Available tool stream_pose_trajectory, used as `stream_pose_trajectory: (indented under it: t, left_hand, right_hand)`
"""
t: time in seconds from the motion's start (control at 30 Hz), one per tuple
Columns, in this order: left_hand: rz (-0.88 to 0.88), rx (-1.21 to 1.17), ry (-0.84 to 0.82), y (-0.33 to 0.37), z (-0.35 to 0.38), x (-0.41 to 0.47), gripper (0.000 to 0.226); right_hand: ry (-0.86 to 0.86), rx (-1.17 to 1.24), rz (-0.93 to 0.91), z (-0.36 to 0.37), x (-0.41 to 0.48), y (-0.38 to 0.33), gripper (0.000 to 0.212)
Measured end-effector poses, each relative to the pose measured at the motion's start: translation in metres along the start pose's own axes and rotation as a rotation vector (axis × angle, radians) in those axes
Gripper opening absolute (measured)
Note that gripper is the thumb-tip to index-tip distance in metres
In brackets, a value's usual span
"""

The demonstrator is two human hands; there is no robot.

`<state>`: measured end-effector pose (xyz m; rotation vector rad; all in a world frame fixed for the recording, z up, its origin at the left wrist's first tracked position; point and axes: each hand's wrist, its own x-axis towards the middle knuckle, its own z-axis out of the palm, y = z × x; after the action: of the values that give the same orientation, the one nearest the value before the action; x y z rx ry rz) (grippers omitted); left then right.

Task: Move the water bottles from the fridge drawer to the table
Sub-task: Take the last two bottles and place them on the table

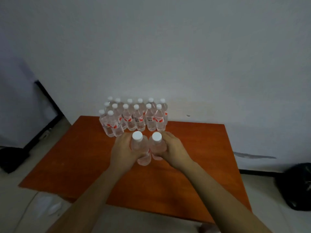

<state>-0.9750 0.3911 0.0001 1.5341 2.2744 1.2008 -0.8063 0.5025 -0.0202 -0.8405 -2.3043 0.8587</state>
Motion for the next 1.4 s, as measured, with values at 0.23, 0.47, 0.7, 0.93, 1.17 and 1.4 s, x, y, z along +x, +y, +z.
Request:
stream_pose_trajectory:
  t: [0.23, 0.47, 0.7, 0.93, 1.17, 1.4]
  left_hand:
    - [-0.049, 0.087, -0.033, -0.078, -0.008, 0.09, 0.065]
    - [-0.029, 0.084, -0.177, -0.171, 0.008, 0.173, 0.063]
    - [0.096, 0.174, -0.356, -0.239, 0.029, 0.256, 0.045]
    - [0.071, 0.271, -0.346, -0.272, 0.053, 0.295, 0.035]
    - [0.029, 0.242, -0.356, -0.283, 0.061, 0.298, 0.077]
    - [-0.038, 0.13, -0.391, -0.283, 0.061, 0.286, 0.078]
  right_hand:
    - [-0.116, -0.04, 0.057, 0.052, 0.105, 0.014, 0.065]
    - [-0.076, -0.109, 0.205, 0.121, 0.178, 0.031, 0.065]
    - [-0.054, -0.215, 0.417, 0.18, 0.241, 0.044, 0.065]
    - [0.021, -0.089, 0.572, 0.21, 0.276, 0.064, 0.072]
    - [0.044, -0.112, 0.612, 0.223, 0.29, 0.079, 0.078]
    - [0.014, -0.155, 0.589, 0.227, 0.279, 0.078, 0.078]
